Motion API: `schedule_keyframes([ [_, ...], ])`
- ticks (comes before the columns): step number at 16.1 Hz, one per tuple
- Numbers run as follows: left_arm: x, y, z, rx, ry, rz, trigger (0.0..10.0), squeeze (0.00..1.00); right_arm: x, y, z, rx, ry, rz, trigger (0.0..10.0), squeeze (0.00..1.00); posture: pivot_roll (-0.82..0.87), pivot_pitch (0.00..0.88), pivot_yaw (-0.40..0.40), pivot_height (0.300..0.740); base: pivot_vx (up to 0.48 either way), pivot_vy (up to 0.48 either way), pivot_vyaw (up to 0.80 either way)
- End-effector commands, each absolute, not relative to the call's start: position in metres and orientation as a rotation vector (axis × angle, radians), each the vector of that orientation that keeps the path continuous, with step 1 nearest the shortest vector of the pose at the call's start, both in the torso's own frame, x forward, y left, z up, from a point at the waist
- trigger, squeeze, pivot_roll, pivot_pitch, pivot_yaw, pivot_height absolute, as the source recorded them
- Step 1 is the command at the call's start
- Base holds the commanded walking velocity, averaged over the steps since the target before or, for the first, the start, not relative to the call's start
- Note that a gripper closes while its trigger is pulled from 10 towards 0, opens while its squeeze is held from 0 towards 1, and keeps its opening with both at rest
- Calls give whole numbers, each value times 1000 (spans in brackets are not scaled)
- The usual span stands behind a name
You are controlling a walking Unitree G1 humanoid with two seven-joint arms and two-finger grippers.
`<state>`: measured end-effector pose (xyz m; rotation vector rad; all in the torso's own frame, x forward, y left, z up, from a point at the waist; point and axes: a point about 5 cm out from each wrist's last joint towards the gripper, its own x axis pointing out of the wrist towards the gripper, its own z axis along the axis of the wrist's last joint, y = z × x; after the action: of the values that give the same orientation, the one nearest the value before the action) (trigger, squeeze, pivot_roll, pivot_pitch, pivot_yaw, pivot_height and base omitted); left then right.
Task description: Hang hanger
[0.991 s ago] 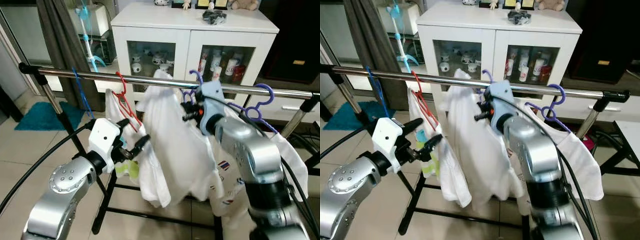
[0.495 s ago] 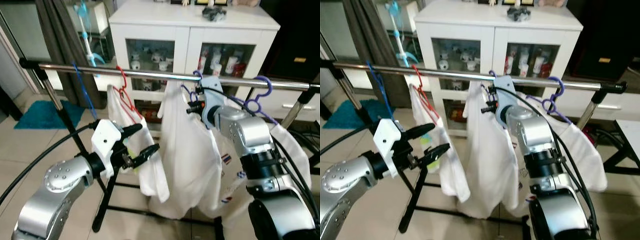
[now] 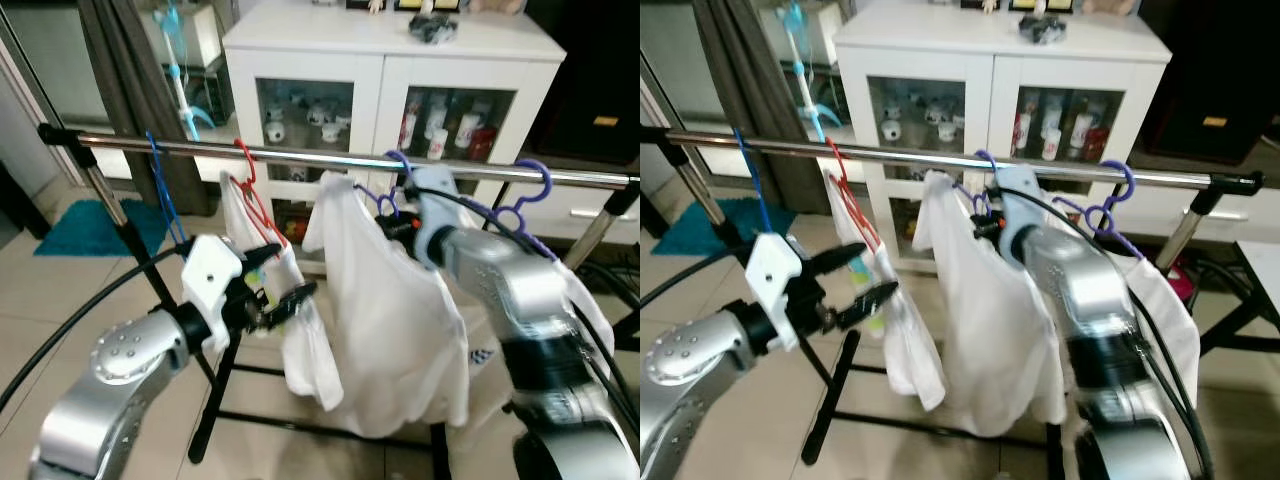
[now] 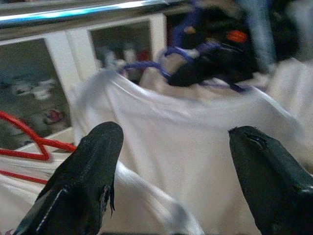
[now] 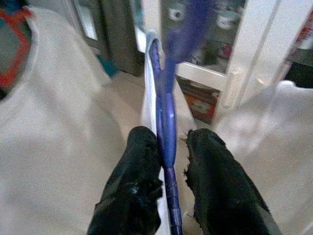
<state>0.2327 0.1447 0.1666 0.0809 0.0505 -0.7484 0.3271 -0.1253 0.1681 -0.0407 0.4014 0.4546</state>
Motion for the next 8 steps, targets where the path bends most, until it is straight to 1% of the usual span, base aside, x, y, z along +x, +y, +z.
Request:
schedule_keyframes([
  [1, 234, 151, 165, 42, 51, -673, 10000, 0, 318, -125, 189, -25, 295, 521, 10000, 1000, -115, 0, 43, 740, 0, 0, 0],
  [4, 230, 154, 158, 33, 64, -583, 10000, 0, 298, -127, 195, 15, 229, 596, 10000, 1000, -114, 0, 39, 740, 0, 0, 0],
  [6, 231, 154, 154, 40, 83, -547, 10000, 0, 289, -126, 199, 76, 186, 643, 10000, 1000, -112, 0, 36, 740, 0, 0, 0],
  [8, 230, 152, 153, 54, 70, -524, 10000, 0, 280, -127, 202, 81, 138, 672, 10000, 1000, -108, 0, 31, 740, 0, 0, 0],
])
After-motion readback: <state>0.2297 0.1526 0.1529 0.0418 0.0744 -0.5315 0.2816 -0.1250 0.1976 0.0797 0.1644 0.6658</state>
